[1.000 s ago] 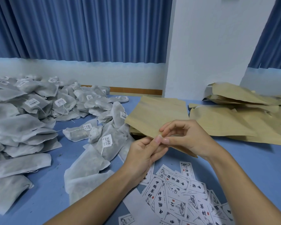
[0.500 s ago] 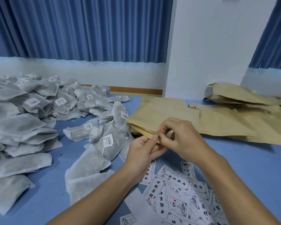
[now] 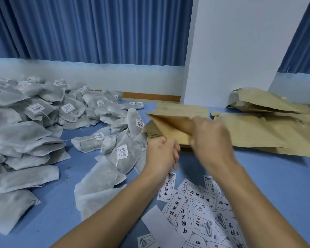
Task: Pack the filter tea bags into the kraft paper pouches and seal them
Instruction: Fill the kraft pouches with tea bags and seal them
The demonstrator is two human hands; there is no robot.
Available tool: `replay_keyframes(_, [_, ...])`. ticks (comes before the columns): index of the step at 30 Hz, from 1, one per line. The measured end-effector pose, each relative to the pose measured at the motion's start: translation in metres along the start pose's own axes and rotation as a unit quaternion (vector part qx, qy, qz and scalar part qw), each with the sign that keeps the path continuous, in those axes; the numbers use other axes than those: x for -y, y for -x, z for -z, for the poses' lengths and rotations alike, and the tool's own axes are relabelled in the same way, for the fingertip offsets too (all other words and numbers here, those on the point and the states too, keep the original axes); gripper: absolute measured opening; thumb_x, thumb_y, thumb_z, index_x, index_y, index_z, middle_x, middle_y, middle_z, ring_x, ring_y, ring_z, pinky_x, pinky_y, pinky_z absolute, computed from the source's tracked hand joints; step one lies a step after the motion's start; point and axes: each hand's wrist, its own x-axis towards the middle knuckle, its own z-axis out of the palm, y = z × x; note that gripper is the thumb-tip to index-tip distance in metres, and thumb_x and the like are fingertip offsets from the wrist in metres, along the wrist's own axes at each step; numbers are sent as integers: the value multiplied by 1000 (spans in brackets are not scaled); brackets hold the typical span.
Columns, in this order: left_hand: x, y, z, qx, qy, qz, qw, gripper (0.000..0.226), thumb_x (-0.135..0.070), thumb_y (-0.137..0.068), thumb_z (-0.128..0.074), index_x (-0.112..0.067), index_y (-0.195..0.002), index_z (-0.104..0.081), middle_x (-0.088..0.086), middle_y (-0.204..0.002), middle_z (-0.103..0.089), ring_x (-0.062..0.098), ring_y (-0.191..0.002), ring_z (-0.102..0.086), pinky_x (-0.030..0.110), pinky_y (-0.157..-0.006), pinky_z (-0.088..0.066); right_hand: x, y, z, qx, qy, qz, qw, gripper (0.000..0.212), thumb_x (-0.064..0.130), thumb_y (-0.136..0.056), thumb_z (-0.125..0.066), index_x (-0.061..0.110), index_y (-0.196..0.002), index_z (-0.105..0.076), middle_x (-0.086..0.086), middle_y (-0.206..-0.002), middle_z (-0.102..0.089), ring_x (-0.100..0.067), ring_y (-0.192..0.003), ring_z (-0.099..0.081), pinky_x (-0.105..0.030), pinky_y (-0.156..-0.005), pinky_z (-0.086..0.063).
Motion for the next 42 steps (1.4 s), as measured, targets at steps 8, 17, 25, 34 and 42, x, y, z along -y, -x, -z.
replay_keyframes(8, [7,2,8,-15,20,60,998,24,-27,-72,-57,-18,-50,-61,8,-47,-49,19,-34,-38,28,-45,-33,-12,-6,6,180,-33,41,982,33,25,-91,-54,35,-122,-57,-1,-114,-67,-33,-103,-62,-40,-81,-54])
replay_keyframes(17, [-32,11,6,94,-572,-388,716,31,9,-72,-56,-13,-93,-50,4,-93,-52,32,-89,-54,46,-66,-46,-5,-2,0,89,-16,30,995,20,8,-79,-49,24,-91,-50,-10,-81,-63,-36,-72,-53,-33,-56,-35])
replay_keyframes(25, [-62,-75,-31,146,-644,-180,729,23,-23,-102,-40,-19,-110,-61,7,-121,-63,25,-114,-56,32,-97,-41,-12,-10,7,-3,-118,47,992,37,4,-85,-49,25,-112,-64,-16,-86,-70,-41,-78,-58,-42,-65,-51])
replay_keyframes(34, [-42,-104,-46,169,-590,-283,737,28,-42,-93,-25,-35,-96,-51,-14,-102,-56,14,-102,-50,27,-94,-32,-21,-12,6,-24,-290,-69,954,52,13,-96,-46,37,-142,-51,-1,-129,-66,-25,-112,-55,-20,-83,-36])
replay_keyframes(42, [-14,-22,-20,211,-494,-390,748,27,-33,-104,-36,-17,-102,-57,6,-100,-68,14,-85,-59,41,-81,-48,-25,-9,-15,-86,-329,-194,920,46,-1,-97,-38,18,-131,-64,-7,-123,-68,-25,-114,-59,-6,-80,-27])
